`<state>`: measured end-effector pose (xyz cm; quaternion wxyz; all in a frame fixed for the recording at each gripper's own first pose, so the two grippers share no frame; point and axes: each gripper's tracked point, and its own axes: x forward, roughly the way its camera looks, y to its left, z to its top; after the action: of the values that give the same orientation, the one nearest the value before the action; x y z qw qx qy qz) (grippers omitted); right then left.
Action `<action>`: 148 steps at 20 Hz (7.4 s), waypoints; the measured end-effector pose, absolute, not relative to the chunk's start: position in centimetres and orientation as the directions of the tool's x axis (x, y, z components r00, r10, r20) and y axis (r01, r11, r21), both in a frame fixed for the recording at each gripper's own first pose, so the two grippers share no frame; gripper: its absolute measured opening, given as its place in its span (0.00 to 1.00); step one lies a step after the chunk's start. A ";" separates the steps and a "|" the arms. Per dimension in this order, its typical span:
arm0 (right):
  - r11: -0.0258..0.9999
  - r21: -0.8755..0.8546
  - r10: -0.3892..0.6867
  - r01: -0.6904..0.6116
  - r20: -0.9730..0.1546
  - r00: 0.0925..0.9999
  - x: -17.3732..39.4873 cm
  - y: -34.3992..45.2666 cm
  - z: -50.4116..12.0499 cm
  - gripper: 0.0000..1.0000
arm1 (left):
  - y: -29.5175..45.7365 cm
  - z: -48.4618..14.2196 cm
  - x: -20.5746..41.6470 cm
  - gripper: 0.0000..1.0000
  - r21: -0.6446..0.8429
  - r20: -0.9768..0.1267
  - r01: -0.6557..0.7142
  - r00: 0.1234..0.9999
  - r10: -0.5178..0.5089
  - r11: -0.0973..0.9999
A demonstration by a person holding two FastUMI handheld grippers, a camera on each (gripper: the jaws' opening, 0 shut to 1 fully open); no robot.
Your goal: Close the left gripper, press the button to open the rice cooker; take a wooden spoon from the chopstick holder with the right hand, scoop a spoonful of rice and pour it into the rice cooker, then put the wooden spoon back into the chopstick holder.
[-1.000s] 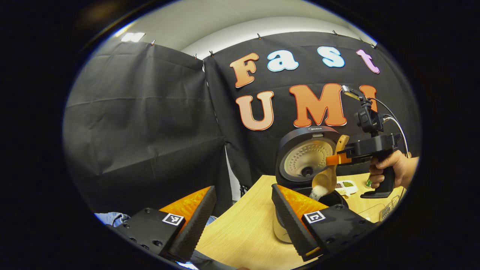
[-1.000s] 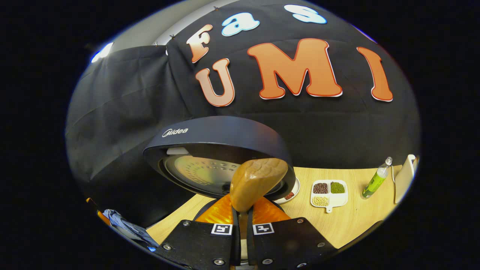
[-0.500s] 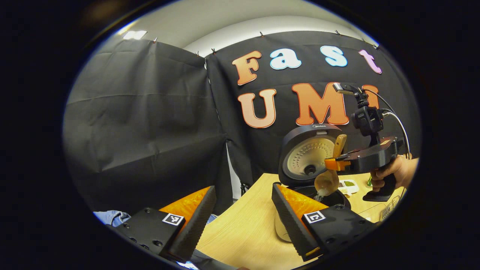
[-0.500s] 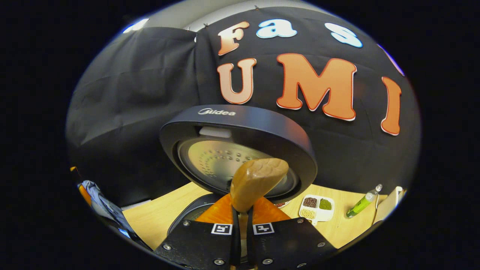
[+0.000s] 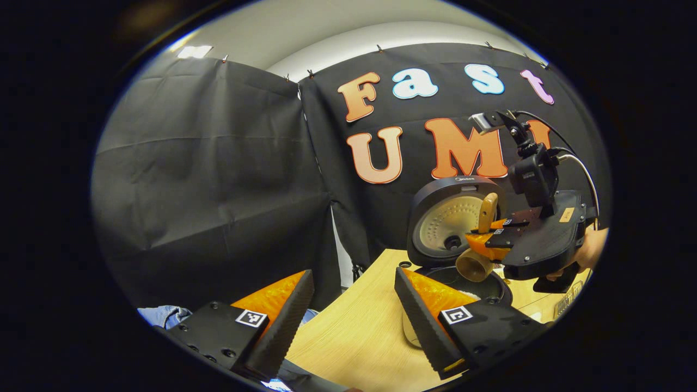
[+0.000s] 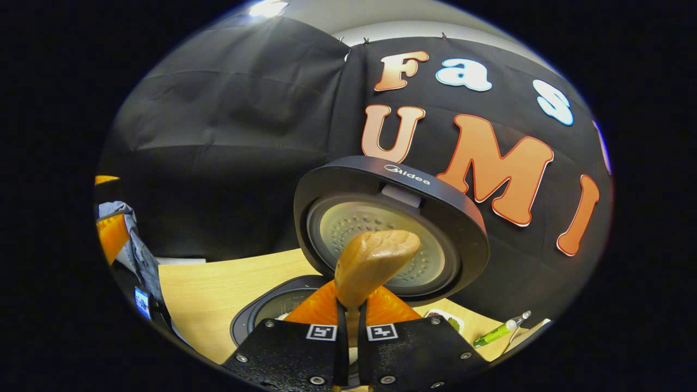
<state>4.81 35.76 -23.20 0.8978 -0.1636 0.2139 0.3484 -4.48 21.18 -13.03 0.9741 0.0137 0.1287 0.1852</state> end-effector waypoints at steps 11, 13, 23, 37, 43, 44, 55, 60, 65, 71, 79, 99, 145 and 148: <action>0.811 0.165 0.562 -0.561 -0.488 0.668 4.4 31.0 -19.8 0.06 | 19.1 -12.7 -5.3 0.94 0.091 -0.246 -0.324 0.909 0.336 0.942; 0.827 0.200 0.549 -0.525 -0.490 0.677 4.2 29.2 -19.2 0.06 | 18.7 -13.0 -5.4 0.94 0.109 -0.254 -0.316 0.908 0.334 0.942; 0.930 0.194 0.366 -0.312 -0.550 0.751 3.2 15.8 -19.7 0.06 | 13.3 -13.9 -3.8 0.93 0.109 -0.275 -0.202 0.935 0.225 0.973; 0.993 0.111 0.042 0.040 -0.655 0.754 -1.3 -2.6 -23.2 0.06 | 7.9 -13.4 -1.3 1.00 0.097 -0.272 -0.111 0.953 0.134 0.989; 0.992 0.068 -0.036 0.109 -0.665 0.746 -2.9 -7.7 -25.2 0.06 | 6.8 -13.1 -1.0 0.94 0.117 -0.274 -0.105 0.952 0.133 0.988; 0.991 0.058 -0.049 0.119 -0.672 0.739 -3.2 -8.3 -25.7 0.06 | 6.6 -12.9 -1.0 0.93 0.118 -0.273 -0.104 0.953 0.133 0.988; 0.983 0.089 -0.039 0.158 -0.746 0.665 -5.0 -9.8 -31.7 0.07 | 5.6 -12.8 -1.5 1.00 0.131 -0.283 -0.113 0.948 0.146 0.985; 0.974 0.116 -0.035 0.194 -0.771 0.636 -5.3 -10.4 -33.4 0.08 | 5.7 -12.8 -1.8 1.00 0.136 -0.284 -0.117 0.947 0.152 0.984; 0.973 0.120 -0.028 0.196 -0.785 0.619 -5.4 -10.5 -33.1 0.09 | 5.0 -12.9 -1.7 0.94 0.138 -0.290 -0.096 0.948 0.133 0.986; 0.980 0.109 -0.012 0.163 -0.795 0.606 -6.0 -10.3 -32.0 0.23 | 4.6 -12.6 -1.3 0.93 0.135 -0.281 -0.079 0.953 0.114 0.988; 0.985 0.079 -0.068 0.156 -0.646 0.761 -1.5 -11.3 -22.1 0.57 | 5.4 -9.7 1.1 1.00 0.077 -0.228 -0.100 0.967 0.115 0.992; 0.998 -0.044 0.030 -0.050 -0.373 0.927 3.5 -4.4 -9.3 0.80 | 9.4 -5.9 20.4 0.97 -0.166 -0.216 -0.253 0.952 0.216 0.953; 0.969 0.040 0.234 -0.243 -0.462 0.855 2.1 3.9 -13.1 0.80 | 5.3 -26.9 5.5 0.92 -0.097 -0.864 -0.183 0.504 0.009 0.978; 0.971 0.040 0.226 -0.234 -0.453 0.862 2.1 3.6 -12.7 0.80 | 4.9 -25.7 6.3 0.91 -0.148 -0.824 -0.200 0.567 -0.009 0.969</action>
<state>2.07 3.62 -12.73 0.9649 -0.0080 0.2340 0.1192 6.26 4.95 -25.68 0.8779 -0.1130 0.4621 0.0546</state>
